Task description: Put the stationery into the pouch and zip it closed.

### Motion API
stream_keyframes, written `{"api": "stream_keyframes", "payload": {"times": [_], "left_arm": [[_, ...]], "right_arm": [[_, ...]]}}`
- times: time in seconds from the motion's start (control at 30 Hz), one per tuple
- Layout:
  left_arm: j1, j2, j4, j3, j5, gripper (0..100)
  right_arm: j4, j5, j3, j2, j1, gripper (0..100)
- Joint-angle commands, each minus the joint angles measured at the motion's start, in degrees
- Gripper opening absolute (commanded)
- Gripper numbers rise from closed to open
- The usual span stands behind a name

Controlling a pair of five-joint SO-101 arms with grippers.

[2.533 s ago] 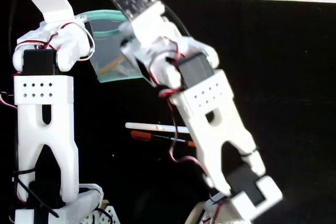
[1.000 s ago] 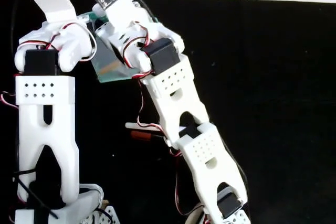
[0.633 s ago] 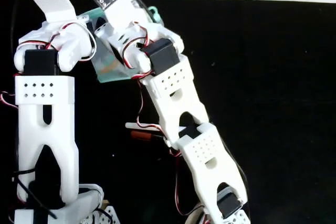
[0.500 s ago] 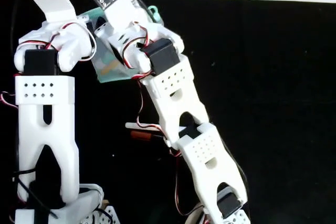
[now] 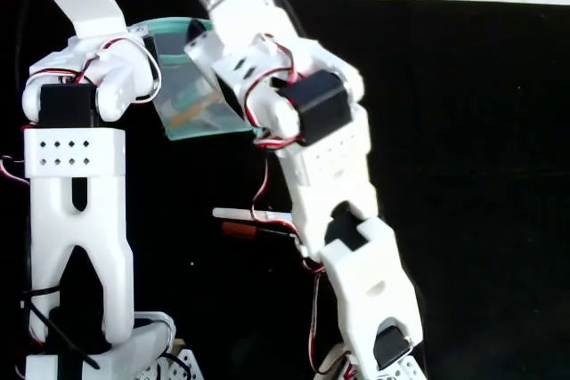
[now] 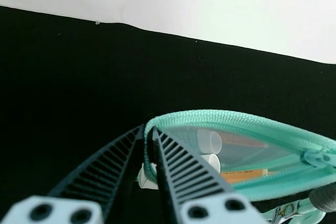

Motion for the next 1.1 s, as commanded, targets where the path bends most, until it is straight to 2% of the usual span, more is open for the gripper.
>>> {"api": "stream_keyframes", "payload": {"times": [0.0, 0.07, 0.3, 0.6, 0.9, 1.07], "left_arm": [[0.7, 0.9, -0.2, 1.1, 0.4, 1], [0.7, 0.9, -0.2, 1.1, 0.4, 1], [0.7, 0.9, -0.2, 1.1, 0.4, 1], [0.5, 0.9, -0.2, 1.1, 0.4, 1], [0.6, 0.9, -0.2, 1.1, 0.4, 1], [0.7, 0.9, -0.2, 1.1, 0.4, 1]], "right_arm": [[5.2, 0.0, -6.0, -5.1, 0.7, 27.8], [8.6, 0.1, -6.0, -5.7, 0.7, 27.8], [8.7, 0.2, -0.8, -6.0, 1.4, 27.8], [8.6, 0.2, 27.6, -17.2, 0.5, 27.8], [8.6, 4.5, 53.2, -26.9, 0.1, 27.8], [8.4, 5.8, 65.1, -29.8, -2.6, 27.8]]}}
